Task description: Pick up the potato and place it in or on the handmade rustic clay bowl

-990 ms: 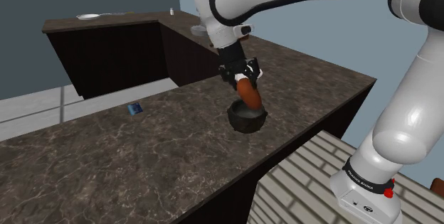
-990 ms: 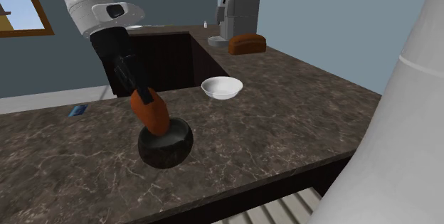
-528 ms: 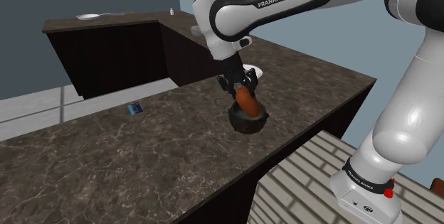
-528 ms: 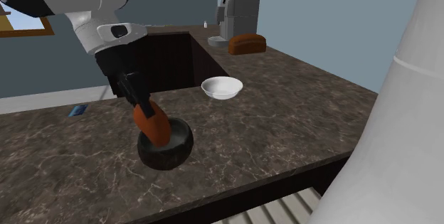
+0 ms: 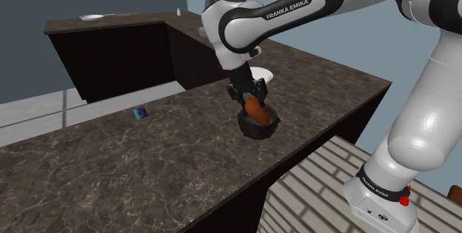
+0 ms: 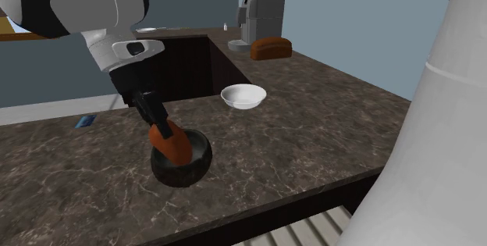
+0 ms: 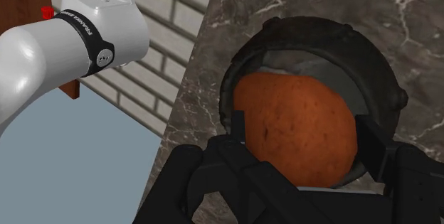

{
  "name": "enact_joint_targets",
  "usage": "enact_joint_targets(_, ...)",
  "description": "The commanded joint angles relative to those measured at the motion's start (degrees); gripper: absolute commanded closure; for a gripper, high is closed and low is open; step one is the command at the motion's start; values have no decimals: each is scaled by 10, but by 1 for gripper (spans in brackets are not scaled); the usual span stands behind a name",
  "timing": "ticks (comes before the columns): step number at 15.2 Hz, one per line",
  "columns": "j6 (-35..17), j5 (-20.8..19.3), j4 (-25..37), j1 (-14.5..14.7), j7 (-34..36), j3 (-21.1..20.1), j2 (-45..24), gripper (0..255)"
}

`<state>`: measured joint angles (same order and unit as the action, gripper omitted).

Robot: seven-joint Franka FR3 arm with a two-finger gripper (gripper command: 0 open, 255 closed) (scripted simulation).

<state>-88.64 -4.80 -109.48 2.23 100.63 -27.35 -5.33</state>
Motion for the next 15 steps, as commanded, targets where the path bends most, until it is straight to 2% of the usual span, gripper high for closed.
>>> enact_joint_targets(1,-1,0,-1,0,0,0,0,255)
enact_joint_targets(4,-1,0,-1,0,0,0,0,255)
enact_joint_targets(5,-1,0,-1,0,0,0,0,0)
enact_joint_targets(10,-1,0,-1,0,0,0,0,0)
enact_joint_targets(14,75,-9,100,8,8,-4,-29,0)
enact_joint_targets(15,75,-9,100,8,8,-4,-29,0)
